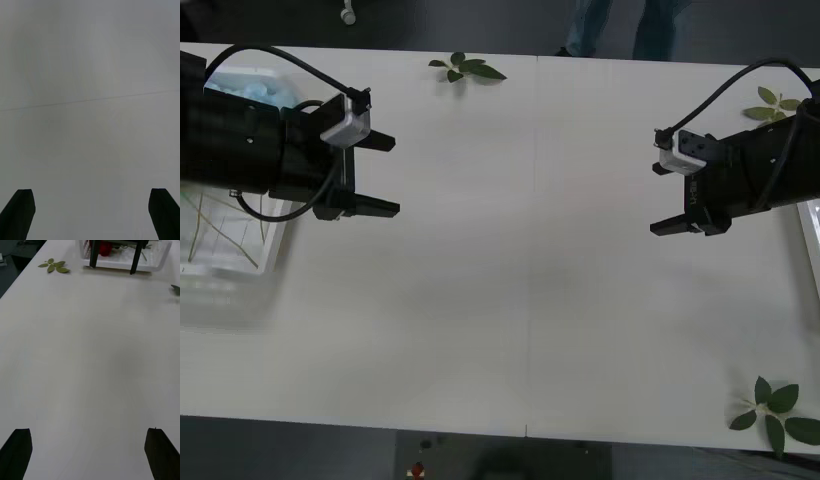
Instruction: Put the red flowers into the right box and the blue flowers into the left box
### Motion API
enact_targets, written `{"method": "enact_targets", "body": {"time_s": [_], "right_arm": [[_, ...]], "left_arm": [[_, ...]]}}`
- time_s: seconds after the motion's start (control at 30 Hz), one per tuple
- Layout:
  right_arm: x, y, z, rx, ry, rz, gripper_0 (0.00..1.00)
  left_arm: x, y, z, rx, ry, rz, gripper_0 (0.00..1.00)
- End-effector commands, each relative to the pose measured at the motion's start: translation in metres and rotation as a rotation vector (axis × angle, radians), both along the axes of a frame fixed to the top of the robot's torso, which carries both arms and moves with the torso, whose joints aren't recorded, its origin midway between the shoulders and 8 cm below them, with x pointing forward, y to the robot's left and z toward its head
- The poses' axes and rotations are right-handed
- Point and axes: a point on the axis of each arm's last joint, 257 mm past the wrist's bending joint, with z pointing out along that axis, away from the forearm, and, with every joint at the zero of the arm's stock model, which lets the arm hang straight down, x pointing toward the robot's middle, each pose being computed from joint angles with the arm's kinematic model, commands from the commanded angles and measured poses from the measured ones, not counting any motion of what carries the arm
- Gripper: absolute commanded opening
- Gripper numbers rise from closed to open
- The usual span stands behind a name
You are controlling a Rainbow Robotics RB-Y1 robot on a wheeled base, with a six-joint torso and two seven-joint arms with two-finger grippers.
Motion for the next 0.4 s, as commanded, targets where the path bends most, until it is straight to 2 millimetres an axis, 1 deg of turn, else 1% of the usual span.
{"method": "enact_targets", "body": {"time_s": [0.03, 0.4], "right_arm": [[0.0059, -0.0015, 0.0175, 0.000, -0.042, 0.003, 0.89], [0.0059, -0.0015, 0.0175, 0.000, -0.042, 0.003, 0.88]], "left_arm": [[0.0048, 0.0111, 0.0045, 0.003, -0.017, 0.020, 0.87], [0.0048, 0.0111, 0.0045, 0.003, -0.017, 0.020, 0.87]]}}
